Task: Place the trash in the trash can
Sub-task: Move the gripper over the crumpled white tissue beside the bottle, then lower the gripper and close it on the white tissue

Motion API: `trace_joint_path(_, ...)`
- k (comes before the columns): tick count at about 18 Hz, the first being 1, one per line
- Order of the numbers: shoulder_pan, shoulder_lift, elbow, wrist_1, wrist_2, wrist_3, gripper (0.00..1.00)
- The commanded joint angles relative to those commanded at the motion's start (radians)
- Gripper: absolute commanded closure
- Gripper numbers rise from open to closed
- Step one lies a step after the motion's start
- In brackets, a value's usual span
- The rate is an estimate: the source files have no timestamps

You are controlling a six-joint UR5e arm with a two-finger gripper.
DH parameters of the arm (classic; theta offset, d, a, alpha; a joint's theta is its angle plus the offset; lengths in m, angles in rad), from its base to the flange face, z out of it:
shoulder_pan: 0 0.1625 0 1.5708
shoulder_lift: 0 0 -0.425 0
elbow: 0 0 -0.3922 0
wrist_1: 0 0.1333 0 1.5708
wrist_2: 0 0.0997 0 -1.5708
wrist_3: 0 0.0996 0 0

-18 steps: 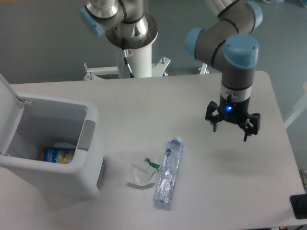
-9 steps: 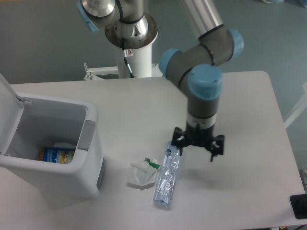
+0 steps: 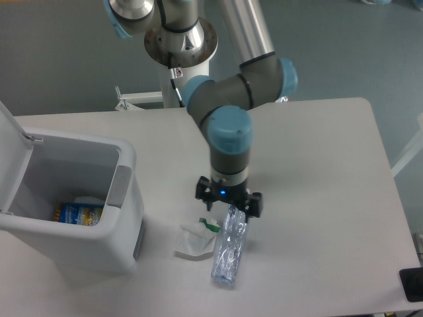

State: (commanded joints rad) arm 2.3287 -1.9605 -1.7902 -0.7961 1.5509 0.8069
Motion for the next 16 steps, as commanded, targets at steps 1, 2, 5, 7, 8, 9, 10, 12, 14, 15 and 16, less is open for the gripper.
trace_joint_path(1, -0.005, 0.002, 0.0, -0.002, 0.0, 0.008, 0.0)
trace_joint_path(2, -0.005, 0.002, -0.003, -0.002, 0.0, 0.012, 0.0)
trace_joint_path(5, -0.006, -0.008, -0.014, -0.002, 0.0, 0.063, 0.0)
trace_joint_path(7, -0.006, -0.017, -0.008, 0.0, 0.0, 0.064, 0.0)
trace_joint_path(8, -0.006, -0.02, -0.003, 0.002, 0.0, 0.063, 0.0)
trace_joint_path(9, -0.006, -0.026, 0.0, 0.0, 0.0, 0.063, 0.0)
trace_joint_path(10, -0.006, -0.035, 0.002, 0.002, 0.0, 0.063, 0.0)
trace_joint_path(12, -0.006, -0.046, 0.0, 0.0, 0.0, 0.063, 0.0)
trace_joint_path(14, -0.011, -0.055, 0.003, 0.002, -0.002, 0.063, 0.0)
trace_joint_path(15, -0.012, -0.07, 0.011, 0.002, 0.0, 0.063, 0.0)
trace_joint_path(16, -0.014, -0.086, 0.015, 0.002, -0.002, 0.061, 0.0)
